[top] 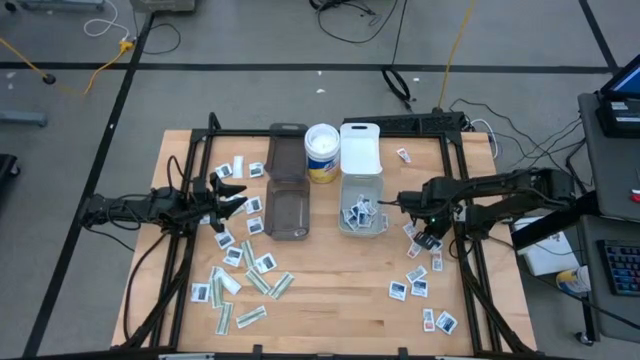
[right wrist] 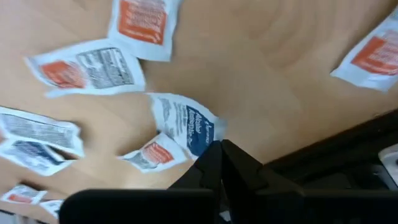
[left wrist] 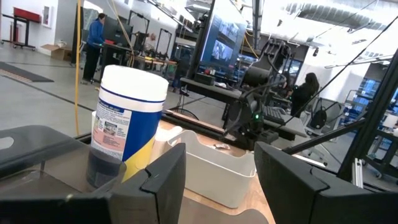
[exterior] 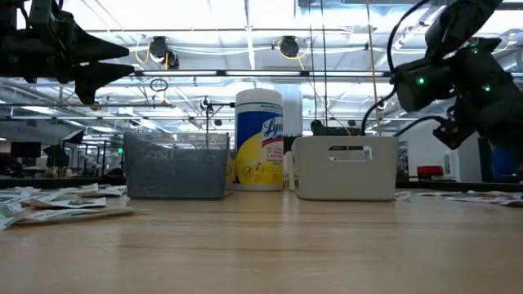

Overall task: Pick & Place First Aid Supplies
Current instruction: Put the alcohol pad into the gray bin

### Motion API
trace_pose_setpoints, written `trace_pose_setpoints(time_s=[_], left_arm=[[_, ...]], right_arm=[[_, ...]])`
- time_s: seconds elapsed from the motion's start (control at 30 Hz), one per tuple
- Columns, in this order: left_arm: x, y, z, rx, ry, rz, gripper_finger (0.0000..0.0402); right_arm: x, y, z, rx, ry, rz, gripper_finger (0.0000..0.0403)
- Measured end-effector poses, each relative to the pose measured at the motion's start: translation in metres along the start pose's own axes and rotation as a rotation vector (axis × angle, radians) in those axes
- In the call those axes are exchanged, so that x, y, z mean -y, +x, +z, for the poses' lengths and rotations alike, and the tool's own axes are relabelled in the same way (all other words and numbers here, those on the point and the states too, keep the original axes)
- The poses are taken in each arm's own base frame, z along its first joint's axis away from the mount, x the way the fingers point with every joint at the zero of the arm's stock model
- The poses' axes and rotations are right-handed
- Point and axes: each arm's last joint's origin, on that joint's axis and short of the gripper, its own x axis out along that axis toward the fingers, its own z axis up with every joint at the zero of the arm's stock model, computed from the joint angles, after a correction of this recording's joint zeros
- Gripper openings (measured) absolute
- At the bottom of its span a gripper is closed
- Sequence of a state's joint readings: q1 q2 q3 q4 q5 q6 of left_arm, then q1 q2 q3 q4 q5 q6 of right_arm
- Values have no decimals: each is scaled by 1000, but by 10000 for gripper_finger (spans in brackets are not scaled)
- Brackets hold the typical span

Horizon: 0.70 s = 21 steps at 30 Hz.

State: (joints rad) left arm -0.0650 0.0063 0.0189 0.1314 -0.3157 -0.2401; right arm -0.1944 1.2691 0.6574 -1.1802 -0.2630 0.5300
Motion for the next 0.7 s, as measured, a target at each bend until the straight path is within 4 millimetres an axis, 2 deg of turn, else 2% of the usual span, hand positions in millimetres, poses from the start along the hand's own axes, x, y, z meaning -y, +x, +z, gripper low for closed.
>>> trace_pose_setpoints(time_s=[0.4, 0.7], left_arm=[[0, 0, 0, 0, 0, 0, 196], [0, 0, 0, 0, 0, 0, 196]], right_arm=[[3, -51, -6, 105, -16, 31, 0], [4, -57, -4, 142, 44, 46, 1]])
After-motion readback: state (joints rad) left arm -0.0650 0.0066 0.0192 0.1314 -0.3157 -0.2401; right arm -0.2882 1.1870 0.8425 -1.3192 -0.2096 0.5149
